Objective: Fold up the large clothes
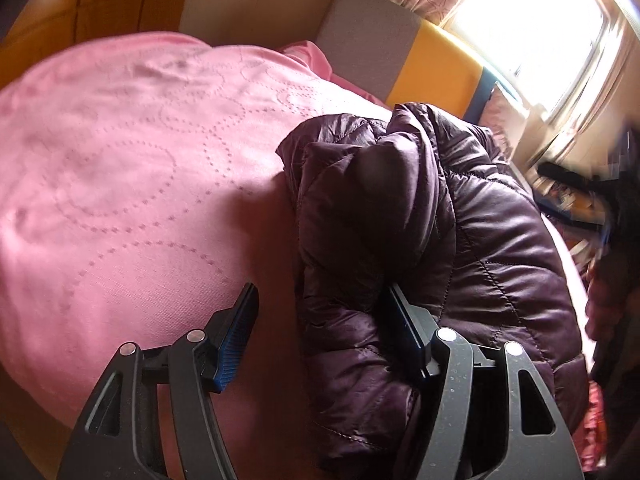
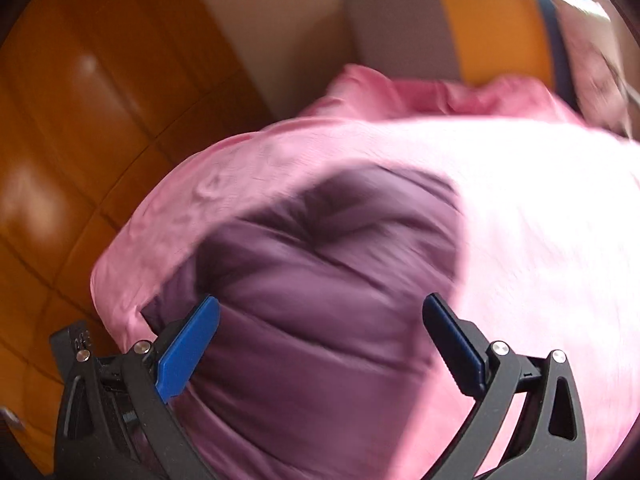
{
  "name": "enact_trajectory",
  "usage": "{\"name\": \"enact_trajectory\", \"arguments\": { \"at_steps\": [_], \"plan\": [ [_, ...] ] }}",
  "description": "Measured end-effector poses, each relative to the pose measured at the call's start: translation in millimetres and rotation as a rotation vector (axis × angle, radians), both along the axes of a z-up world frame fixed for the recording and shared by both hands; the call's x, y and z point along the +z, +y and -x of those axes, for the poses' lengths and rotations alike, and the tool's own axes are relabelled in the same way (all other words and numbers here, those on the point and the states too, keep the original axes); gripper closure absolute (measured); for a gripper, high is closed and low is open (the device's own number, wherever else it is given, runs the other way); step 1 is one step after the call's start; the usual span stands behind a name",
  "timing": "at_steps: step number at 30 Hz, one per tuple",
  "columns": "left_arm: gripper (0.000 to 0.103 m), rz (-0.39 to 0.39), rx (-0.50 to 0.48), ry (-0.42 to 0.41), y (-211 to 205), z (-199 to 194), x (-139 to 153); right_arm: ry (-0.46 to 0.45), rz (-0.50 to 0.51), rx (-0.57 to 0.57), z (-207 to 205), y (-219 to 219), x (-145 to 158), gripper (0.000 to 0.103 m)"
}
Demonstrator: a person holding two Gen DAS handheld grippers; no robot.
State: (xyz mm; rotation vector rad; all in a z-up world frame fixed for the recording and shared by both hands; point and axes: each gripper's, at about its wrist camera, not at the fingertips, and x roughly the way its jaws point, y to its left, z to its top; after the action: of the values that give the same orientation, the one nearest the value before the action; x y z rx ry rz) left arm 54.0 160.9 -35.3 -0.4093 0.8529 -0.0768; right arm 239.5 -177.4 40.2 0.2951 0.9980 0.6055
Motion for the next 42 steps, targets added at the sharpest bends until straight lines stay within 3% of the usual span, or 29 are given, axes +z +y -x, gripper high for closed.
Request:
{"name": "enact_trajectory", "arguments": {
  "at_steps": [5, 8, 10, 11, 12, 14, 18, 25, 28, 31, 33, 36, 40, 42],
  "plan": [
    [0.039, 0.126, -0.022, -0.011, 11.9, -1.8, -11.3, 0.196, -0.232, 0.086, 5.8, -15.0, -49.3, 0.002],
    [0.039, 0.163, -0.030, -0.014, 12.3, -1.7, -13.3, 0.237, -0.300, 0.113, 5.1, -5.5, -66.2, 0.002],
    [0.043, 0.185, -0.033, -0.015, 11.4, -1.3, -13.4, 0.225, -0.319, 0.122, 5.6, -5.1, -66.7, 0.006],
    [0.047, 0.215, -0.042, -0.018, 11.8, -1.1, -13.5, 0.205, -0.318, 0.131, 7.6, -6.5, -62.7, 0.016],
    [0.058, 0.250, -0.051, -0.020, 12.6, -1.2, -14.0, 0.184, -0.317, 0.139, 9.9, -8.5, -57.8, 0.022],
    [0.061, 0.308, -0.065, -0.030, 11.3, -4.3, -14.5, 0.141, -0.320, 0.157, 16.3, -13.4, -46.2, 0.037],
    [0.066, 0.359, -0.102, -0.046, -2.8, -13.0, -5.5, 0.025, -0.315, 0.134, 29.4, -41.0, -13.4, 0.041],
    [0.066, 0.311, -0.328, -0.063, -94.6, -77.1, 30.2, -0.121, -0.275, -0.029, 41.8, -140.4, 23.1, 0.042],
    [0.066, 0.278, -0.437, -0.052, -151.9, -115.3, 39.2, -0.139, -0.230, -0.146, 43.1, -193.8, 22.9, 0.042],
    [0.066, 0.248, -0.519, -0.025, -208.7, -150.7, 40.8, -0.141, -0.116, -0.260, 47.1, -234.2, 12.3, 0.042],
    [0.066, 0.175, -0.560, 0.013, -248.8, -169.3, 37.5, -0.087, -0.027, -0.327, 48.0, -253.6, -8.5, 0.042],
    [0.066, -0.001, -0.598, 0.063, -298.2, -184.5, 20.0, -0.017, -0.027, -0.380, 56.5, -273.9, -37.0, 0.038],
    [0.063, -0.057, -0.575, 0.067, -319.5, -187.4, 11.7, -0.035, 0.033, -0.451, 67.4, -280.9, -24.1, 0.011],
    [0.058, -0.082, -0.559, 0.039, -317.4, -182.2, 17.4, -0.073, 0.113, -0.507, 71.7, -275.5, -3.3, 0.010]
  ]
}}
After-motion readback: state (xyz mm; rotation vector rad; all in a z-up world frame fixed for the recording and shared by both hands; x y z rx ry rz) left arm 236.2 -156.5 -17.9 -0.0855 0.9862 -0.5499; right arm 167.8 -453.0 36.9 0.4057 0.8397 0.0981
